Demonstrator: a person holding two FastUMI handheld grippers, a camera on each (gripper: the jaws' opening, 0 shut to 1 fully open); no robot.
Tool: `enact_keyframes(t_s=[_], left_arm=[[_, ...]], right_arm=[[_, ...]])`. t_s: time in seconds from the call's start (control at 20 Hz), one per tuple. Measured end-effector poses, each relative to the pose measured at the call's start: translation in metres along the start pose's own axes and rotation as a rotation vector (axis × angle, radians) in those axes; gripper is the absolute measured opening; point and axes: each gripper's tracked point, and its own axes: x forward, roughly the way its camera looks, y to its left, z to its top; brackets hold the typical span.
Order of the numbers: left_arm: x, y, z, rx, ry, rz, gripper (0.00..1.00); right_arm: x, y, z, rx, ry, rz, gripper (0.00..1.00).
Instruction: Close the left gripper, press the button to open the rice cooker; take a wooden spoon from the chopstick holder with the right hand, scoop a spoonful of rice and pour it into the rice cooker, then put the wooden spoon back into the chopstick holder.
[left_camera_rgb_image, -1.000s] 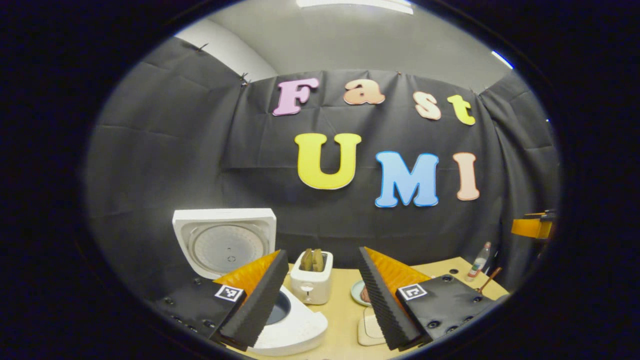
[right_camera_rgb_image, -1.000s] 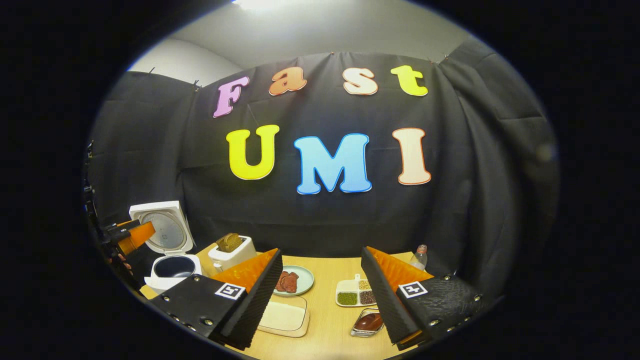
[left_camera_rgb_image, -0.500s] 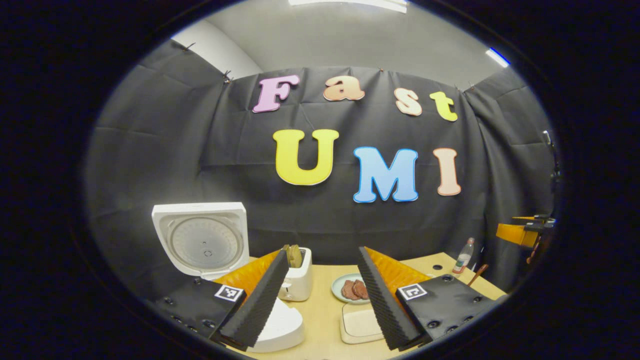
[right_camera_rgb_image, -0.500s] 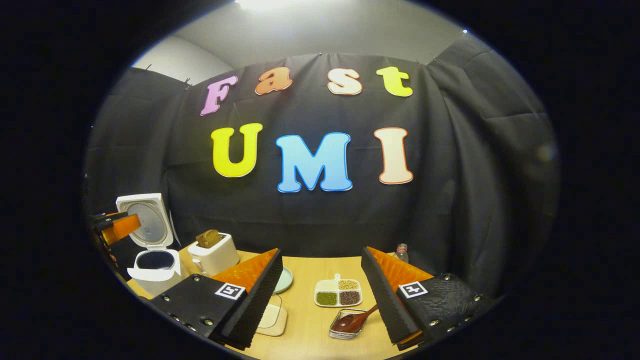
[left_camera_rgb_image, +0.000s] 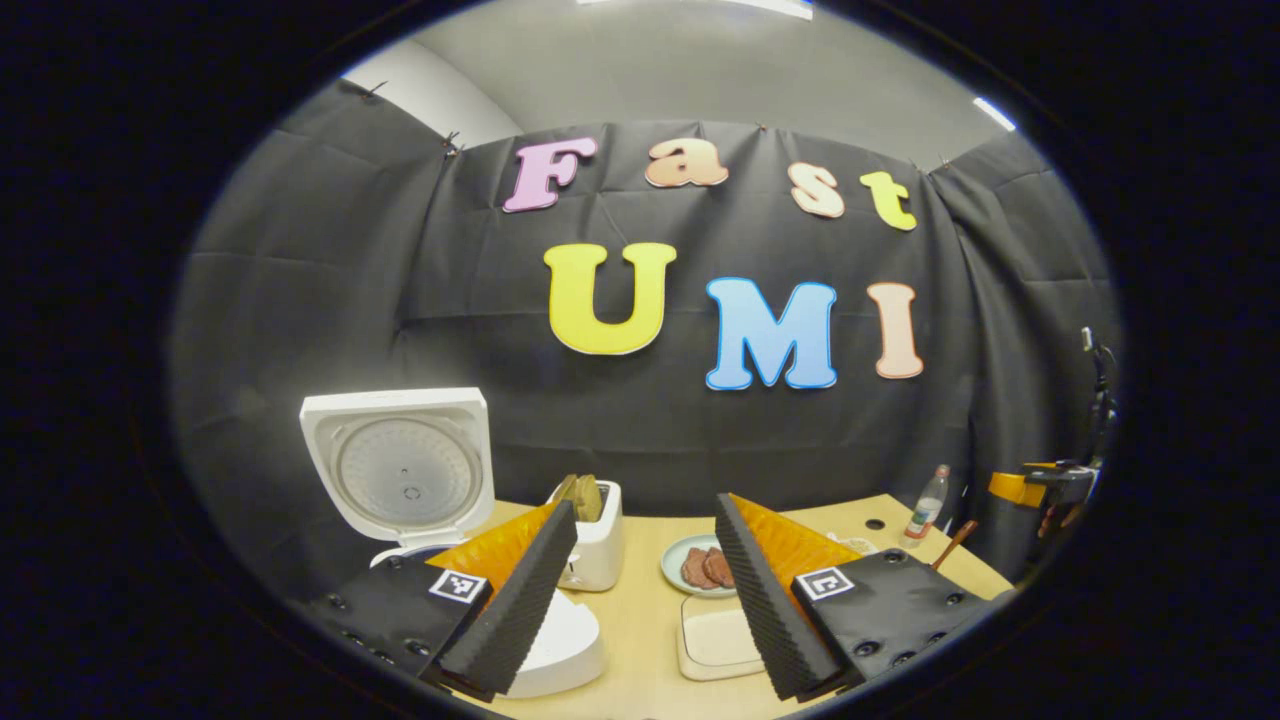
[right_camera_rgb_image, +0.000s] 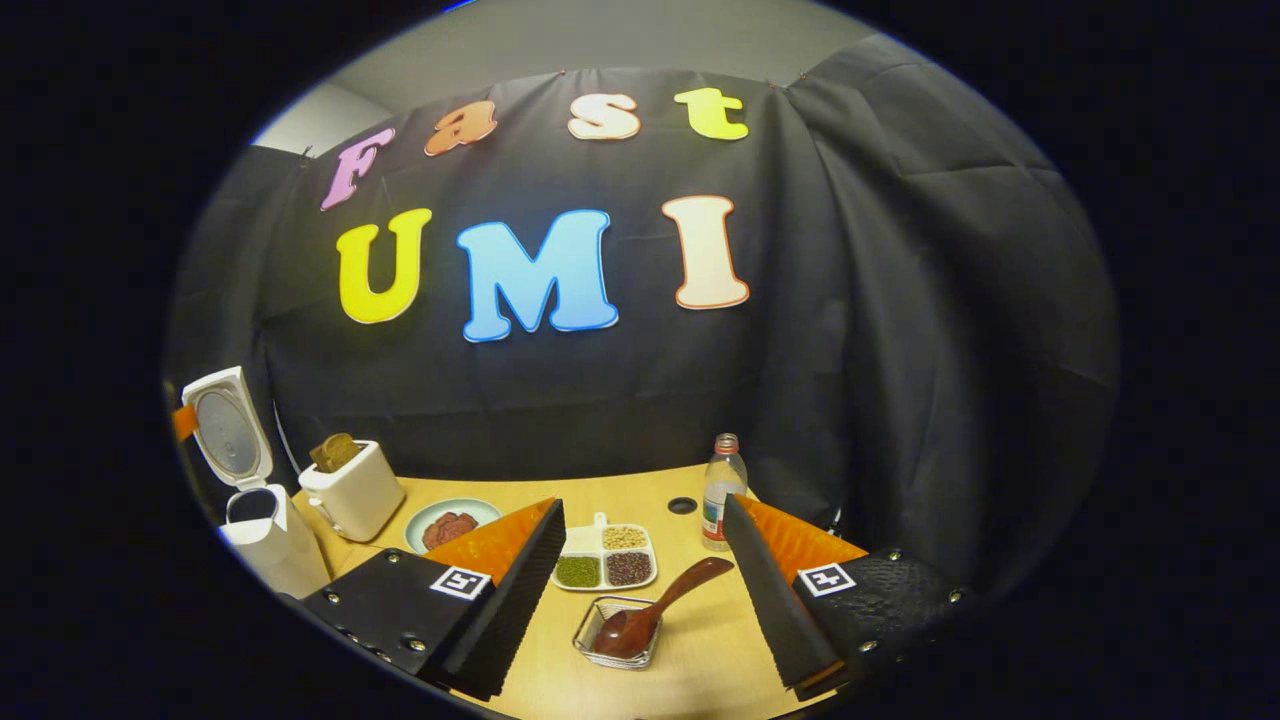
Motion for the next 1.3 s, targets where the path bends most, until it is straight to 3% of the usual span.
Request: enact_keyframes(t_s=[0.35,0.7,0.9,0.95,1.05,1.15,1.3], left_arm=[[0.003,-0.007,-0.005,0.011,0.029,0.011,0.97],[0.013,-0.018,-0.005,0.031,0.049,0.018,0.96],[0.015,-0.026,-0.004,0.022,0.051,0.012,0.96],[0.016,-0.025,-0.004,0.024,0.054,0.016,0.96],[0.016,-0.024,-0.005,0.025,0.056,0.023,0.96],[0.016,-0.022,-0.006,0.022,0.055,0.027,0.96],[0.014,-0.022,-0.003,0.01,0.048,0.021,0.96]], right_arm=[[0.056,-0.032,-0.066,0.139,0.123,-0.036,0.96],[0.1,-0.034,-0.113,0.236,0.235,-0.024,0.97],[0.119,-0.025,-0.128,0.245,0.283,-0.001,0.82],[0.121,-0.025,-0.129,0.247,0.292,-0.003,0.72],[0.121,-0.019,-0.122,0.316,0.296,0.028,0.37],[0.117,-0.008,-0.12,0.363,0.315,0.054,0.23],[0.111,0.007,-0.114,0.316,0.308,0.063,0.11]])
